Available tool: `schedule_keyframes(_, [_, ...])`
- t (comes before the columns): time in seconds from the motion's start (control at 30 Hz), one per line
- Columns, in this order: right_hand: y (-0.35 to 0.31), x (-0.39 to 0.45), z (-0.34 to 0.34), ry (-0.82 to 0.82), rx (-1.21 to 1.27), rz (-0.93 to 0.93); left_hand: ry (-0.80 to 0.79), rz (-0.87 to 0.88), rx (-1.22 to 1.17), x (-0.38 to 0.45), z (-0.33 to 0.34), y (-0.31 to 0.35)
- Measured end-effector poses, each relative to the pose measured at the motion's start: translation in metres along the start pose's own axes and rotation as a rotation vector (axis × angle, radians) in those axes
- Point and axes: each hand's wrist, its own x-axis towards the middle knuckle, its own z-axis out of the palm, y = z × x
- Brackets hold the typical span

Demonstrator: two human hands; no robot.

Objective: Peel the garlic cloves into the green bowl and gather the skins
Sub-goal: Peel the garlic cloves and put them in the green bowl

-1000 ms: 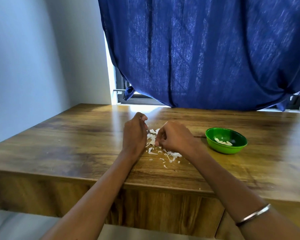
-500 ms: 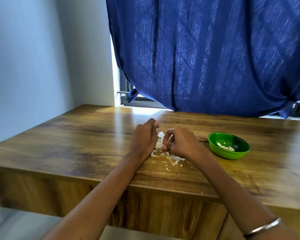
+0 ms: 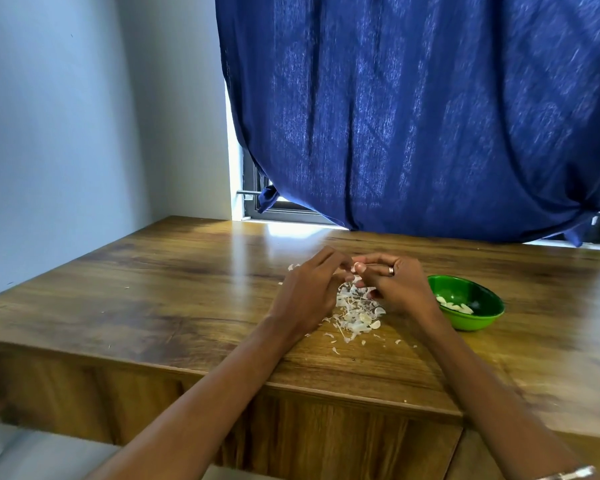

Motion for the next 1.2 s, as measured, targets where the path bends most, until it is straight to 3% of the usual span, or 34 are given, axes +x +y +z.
schedule_keyframes(0.27, [0.001,-0.007,0.001,-0.045,0.058,0.017,0.109,0.041,-0.005,-0.002,-0.001,-0.002])
schedule_keyframes(0.53, [0.004,-0.013,0.001,-0.039,-0.036,-0.046,0.049,0.042,-0.070,0.000,-0.003,0.006])
schedule_keyframes(0.73, [0.003,-0.015,0.001,-0.062,-0.153,-0.144,0.065,-0.010,-0.174,0.001,0.001,0.004])
schedule_keyframes(1.0, [0.000,-0.020,0.002,-0.074,0.006,-0.125,0.137,-0.124,-0.335,0.003,0.005,0.004])
schedule_keyframes(1.2, [0.001,-0.019,0.005,-0.039,-0.027,-0.109,0.058,-0.162,-0.361,0.002,0.008,0.005])
